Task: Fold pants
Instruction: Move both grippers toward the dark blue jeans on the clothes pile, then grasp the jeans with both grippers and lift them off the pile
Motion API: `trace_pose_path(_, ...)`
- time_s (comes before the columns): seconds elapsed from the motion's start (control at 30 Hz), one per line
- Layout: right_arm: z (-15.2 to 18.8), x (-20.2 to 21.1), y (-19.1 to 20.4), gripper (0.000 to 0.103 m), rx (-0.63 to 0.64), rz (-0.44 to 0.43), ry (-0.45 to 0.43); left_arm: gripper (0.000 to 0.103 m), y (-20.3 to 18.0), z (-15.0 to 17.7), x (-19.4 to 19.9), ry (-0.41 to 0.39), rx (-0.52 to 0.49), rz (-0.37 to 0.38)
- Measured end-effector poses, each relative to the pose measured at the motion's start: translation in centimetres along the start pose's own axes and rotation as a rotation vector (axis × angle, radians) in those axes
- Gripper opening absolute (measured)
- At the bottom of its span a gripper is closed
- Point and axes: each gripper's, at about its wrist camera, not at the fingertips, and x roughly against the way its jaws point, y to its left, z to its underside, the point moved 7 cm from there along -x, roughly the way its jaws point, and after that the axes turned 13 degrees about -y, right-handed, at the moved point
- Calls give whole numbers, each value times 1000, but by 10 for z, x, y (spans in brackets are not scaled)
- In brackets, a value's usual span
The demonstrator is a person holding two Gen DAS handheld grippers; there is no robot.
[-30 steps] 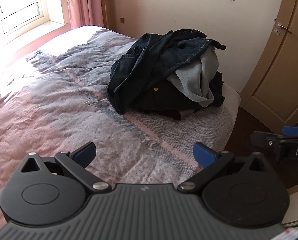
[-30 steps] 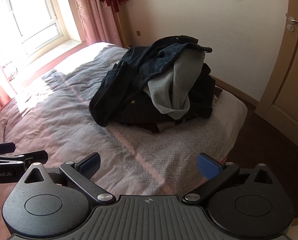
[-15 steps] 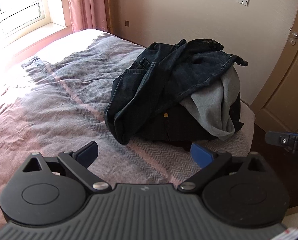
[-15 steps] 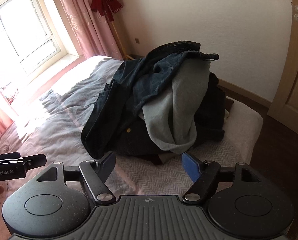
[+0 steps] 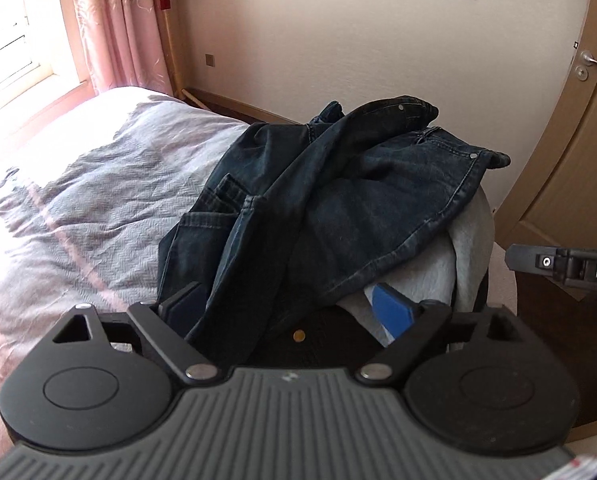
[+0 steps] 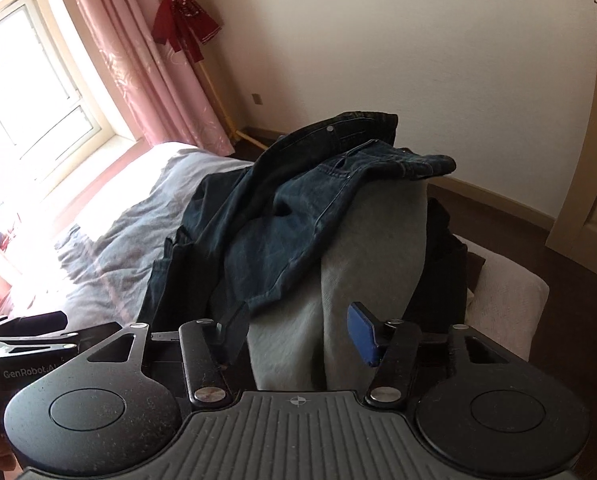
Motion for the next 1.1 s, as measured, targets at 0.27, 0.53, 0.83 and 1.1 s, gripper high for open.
trace_pose_path(0.27, -29, -69, -35, 51, -93, 37, -16, 81, -11, -31, -98, 5, -60, 48)
trace_pose_path(0.53, -51, -110, -60, 48, -202, 53, -87, 73, -12, -38, -176, 27, -121, 61)
trace_pose_path(0.83, -59, -139, -70, 26, -241, 73, -91, 70, -19, -38, -229, 18, -205, 77)
trace_pose_path(1.1, -68, -125, -63, 0, -199, 49, -160, 13, -22, -37, -221, -35, -210, 153)
